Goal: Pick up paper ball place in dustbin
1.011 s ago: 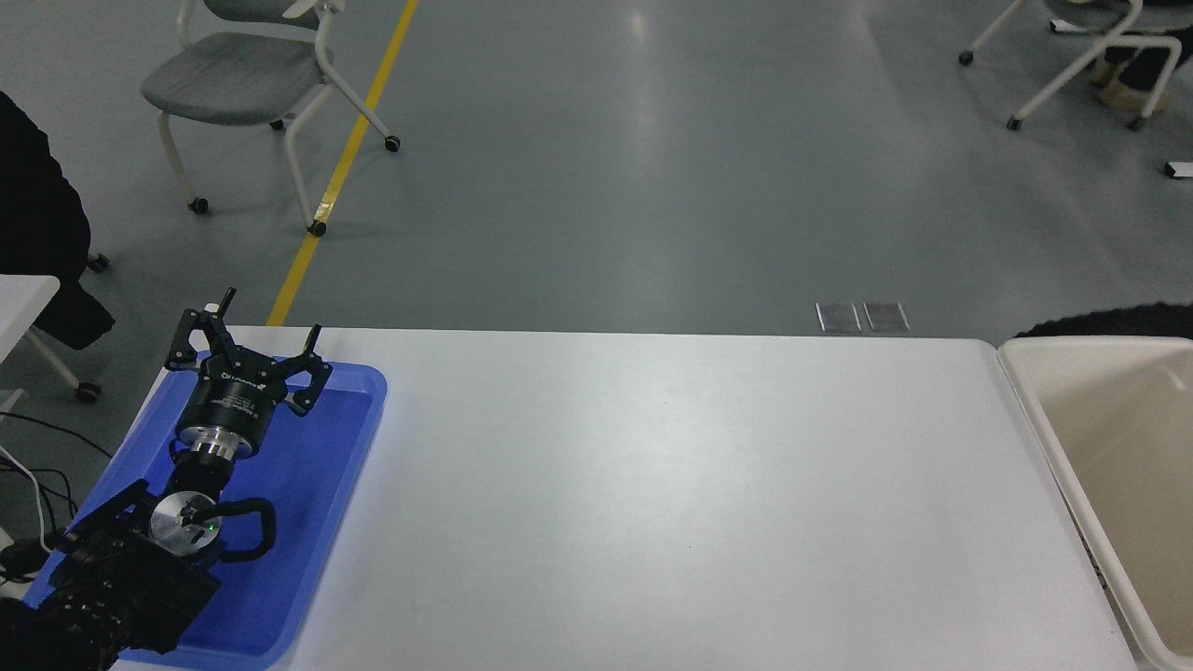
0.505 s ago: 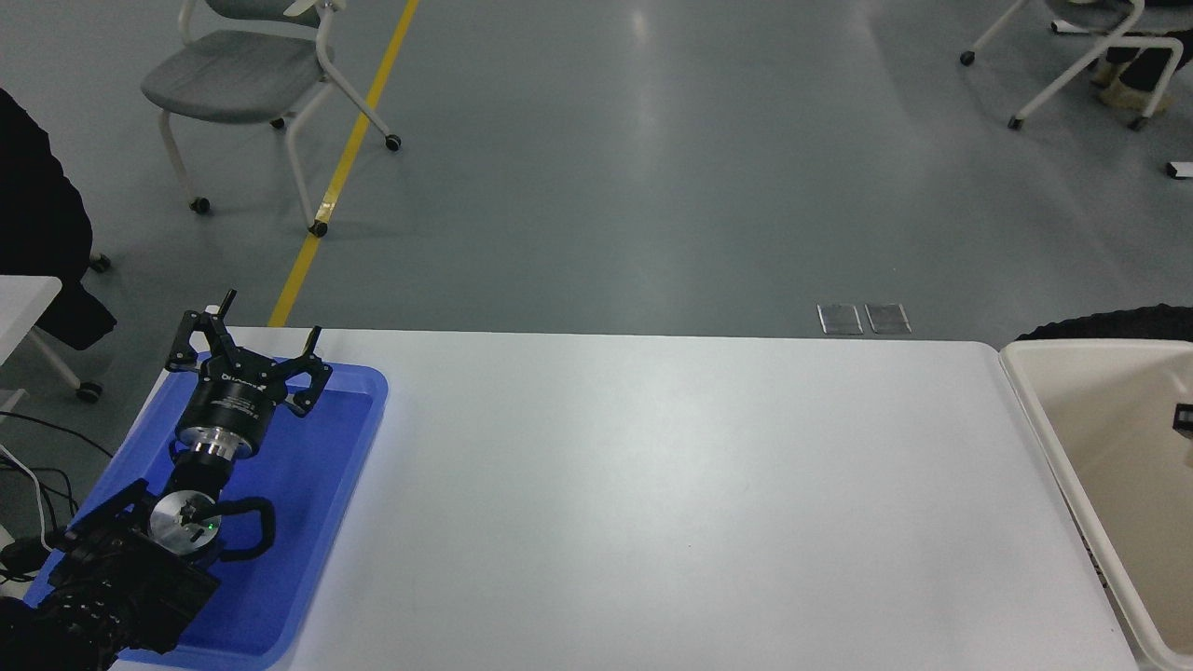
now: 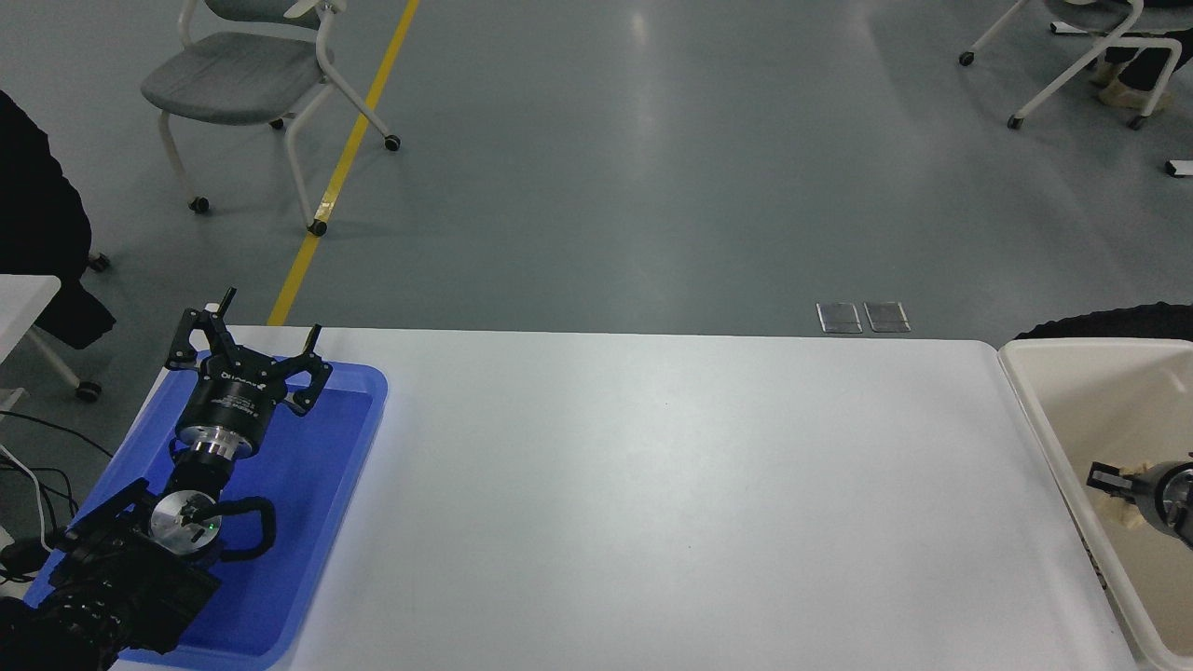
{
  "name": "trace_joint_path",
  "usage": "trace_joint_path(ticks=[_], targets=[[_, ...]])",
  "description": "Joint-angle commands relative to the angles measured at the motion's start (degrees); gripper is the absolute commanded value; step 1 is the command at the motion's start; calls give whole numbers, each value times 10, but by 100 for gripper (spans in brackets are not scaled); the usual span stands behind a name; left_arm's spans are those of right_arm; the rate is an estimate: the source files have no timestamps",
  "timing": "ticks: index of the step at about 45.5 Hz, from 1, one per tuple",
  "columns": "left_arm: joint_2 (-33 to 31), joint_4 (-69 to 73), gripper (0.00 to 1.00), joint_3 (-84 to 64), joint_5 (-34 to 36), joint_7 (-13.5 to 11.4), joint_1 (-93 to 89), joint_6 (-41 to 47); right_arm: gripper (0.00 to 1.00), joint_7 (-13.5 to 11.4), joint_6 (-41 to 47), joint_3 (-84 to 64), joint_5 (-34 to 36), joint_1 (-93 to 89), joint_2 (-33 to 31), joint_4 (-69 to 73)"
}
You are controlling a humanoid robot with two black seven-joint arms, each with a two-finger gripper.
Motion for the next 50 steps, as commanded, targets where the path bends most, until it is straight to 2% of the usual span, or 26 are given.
trace_joint_path(ticks=[1,15,30,38,50], targets=[[0,0,100,0,0,0,0,0,100,-1,-10,17,2,-5,1,-3],[0,0,100,1,0,0,0,0,100,0,-12,41,8,6,-1,-2],[0,0,100,0,0,0,0,0,100,3,-22,253,59,61,-6,14],[0,0,100,1,0,0,1,0,100,4,-19,414,136,56,-47,125],[0,0,100,0,0,-1,1,0,100,4,-19,567,403,27,-18,249]])
